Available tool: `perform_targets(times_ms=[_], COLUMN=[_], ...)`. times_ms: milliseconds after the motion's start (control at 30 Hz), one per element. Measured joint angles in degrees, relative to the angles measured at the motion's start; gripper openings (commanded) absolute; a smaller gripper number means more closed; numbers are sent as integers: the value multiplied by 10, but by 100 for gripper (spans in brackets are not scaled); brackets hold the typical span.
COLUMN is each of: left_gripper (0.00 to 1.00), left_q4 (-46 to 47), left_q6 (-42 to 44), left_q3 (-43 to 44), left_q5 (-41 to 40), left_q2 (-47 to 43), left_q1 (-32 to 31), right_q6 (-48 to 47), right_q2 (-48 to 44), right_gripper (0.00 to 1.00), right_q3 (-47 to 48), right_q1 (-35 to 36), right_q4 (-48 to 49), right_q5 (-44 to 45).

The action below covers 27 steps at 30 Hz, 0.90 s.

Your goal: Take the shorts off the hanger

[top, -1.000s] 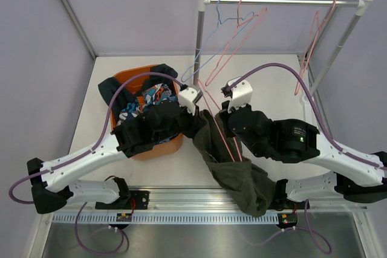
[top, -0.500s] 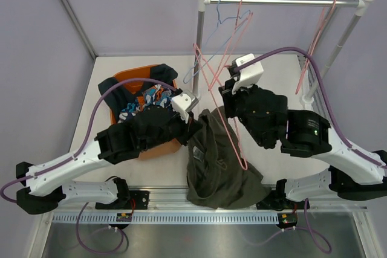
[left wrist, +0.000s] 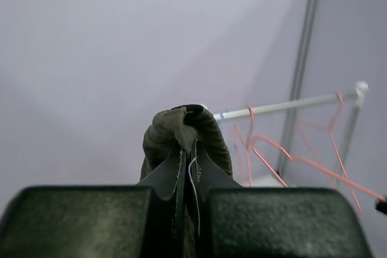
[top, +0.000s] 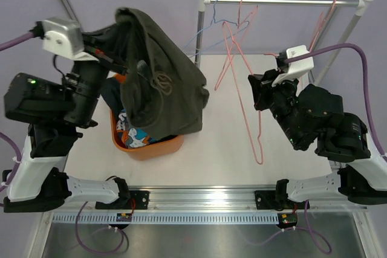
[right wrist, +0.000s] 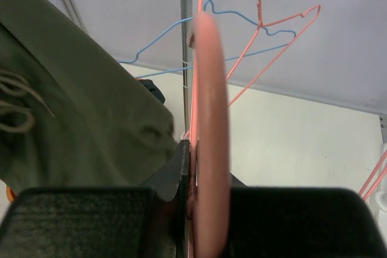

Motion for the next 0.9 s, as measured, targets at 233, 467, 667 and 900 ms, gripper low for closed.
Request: perform_targets(times_ms=[233,467,667,900], left_gripper=[0,0,0,0], left_q4=[177,171,95,41], left_q6=[151,65,-74,-325], left_q3=[15,-80,-131,-333], left_q5=[10,84,149,167], left_q2=[13,16,59,27], left_q1=[56,222,351,440], right_q6=[10,21,34,47], right_q2=[-23,-37,-48,-68], right_gripper=[0,0,0,0], right_q3=[0,-12,-30,-44], right_q1=[0,0,0,0], right_q4=[-22,-32,-43,-59], right_q5=[11,13,13,22])
